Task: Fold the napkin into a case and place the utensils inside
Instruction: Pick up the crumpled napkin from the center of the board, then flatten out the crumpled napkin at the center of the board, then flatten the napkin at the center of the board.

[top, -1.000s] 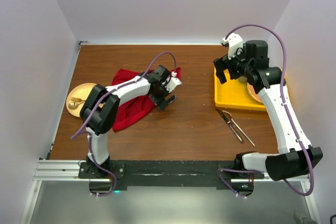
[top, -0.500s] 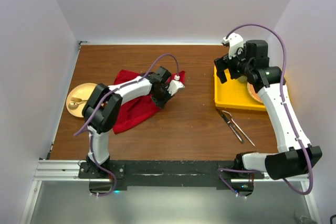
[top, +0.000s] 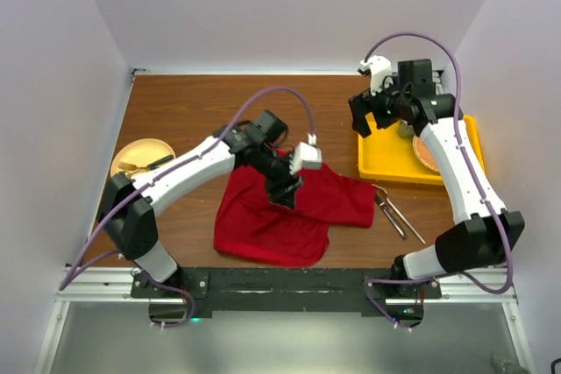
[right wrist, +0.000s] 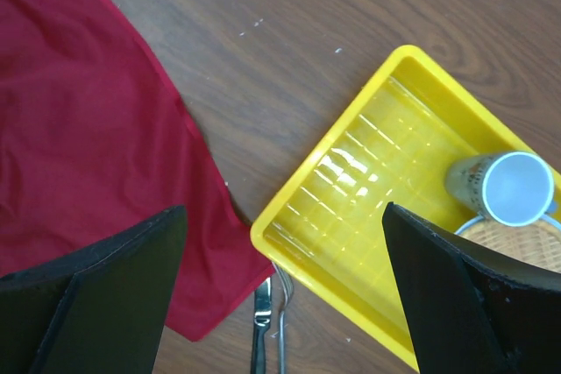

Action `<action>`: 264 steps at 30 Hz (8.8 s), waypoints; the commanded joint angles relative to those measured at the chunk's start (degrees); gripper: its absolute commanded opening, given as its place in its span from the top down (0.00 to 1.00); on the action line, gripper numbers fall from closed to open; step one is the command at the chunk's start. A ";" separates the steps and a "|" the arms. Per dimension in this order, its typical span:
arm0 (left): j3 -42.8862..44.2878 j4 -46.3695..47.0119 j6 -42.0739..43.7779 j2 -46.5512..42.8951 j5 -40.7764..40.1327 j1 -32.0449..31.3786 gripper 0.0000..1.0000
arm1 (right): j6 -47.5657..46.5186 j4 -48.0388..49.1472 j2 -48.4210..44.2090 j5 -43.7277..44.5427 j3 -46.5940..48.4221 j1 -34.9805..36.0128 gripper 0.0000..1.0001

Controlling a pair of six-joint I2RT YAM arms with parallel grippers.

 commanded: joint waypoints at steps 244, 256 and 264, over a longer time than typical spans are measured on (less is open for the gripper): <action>27.65 12.06 -10.10 40.44 -33.12 43.41 0.73 | -12.27 -4.35 32.89 -5.75 -3.06 21.76 0.81; 31.20 9.53 -9.22 27.81 -26.87 43.76 0.50 | -9.71 -11.84 39.19 -9.30 19.16 16.61 0.77; 13.89 7.41 -10.62 19.97 -28.19 43.76 0.53 | -10.50 -8.42 42.63 -1.03 18.74 16.08 0.78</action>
